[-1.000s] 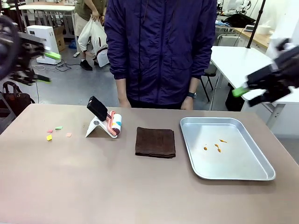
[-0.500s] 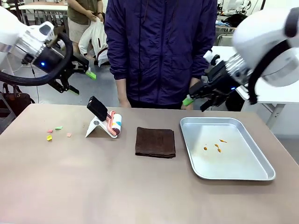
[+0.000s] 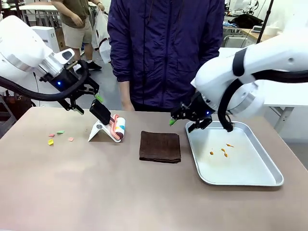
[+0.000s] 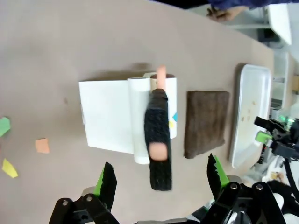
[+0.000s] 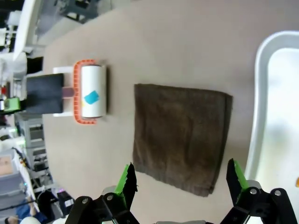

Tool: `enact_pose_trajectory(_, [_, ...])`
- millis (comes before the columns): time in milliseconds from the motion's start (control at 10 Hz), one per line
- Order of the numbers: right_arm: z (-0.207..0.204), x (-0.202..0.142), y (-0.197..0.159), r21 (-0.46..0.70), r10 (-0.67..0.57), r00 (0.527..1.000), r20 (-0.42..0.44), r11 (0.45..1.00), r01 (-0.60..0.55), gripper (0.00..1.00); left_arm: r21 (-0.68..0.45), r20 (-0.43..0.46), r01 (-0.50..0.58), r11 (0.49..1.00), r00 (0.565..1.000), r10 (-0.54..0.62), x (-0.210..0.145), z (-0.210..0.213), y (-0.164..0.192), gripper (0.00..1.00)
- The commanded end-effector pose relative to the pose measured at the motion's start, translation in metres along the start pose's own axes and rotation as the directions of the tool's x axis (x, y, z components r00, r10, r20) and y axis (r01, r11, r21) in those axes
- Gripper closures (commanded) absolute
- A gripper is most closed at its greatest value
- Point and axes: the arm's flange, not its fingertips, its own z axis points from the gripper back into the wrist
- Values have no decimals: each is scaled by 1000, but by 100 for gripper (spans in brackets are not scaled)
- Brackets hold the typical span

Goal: Clean the surface of the table.
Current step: Hold the Lint Roller with your left hand and the towel with your right hand.

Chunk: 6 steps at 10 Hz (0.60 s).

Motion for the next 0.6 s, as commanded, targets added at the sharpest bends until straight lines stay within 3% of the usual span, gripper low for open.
enact_pose_trajectory(0, [-23,10,-1,-25,-66,998,-24,998,65,0,18,-24,-24,1000,999,24,6,-7,-1,0])
enact_pose_trajectory(200, [-38,7,-7,-17,-98,992,-81,995,97,0,-1,-28,-24,1000,999,24,4,-12,3,0])
enact_pose_trajectory(500, [-45,5,-8,-17,-101,991,-93,995,99,0,-32,-6,-31,999,999,31,5,-19,5,0])
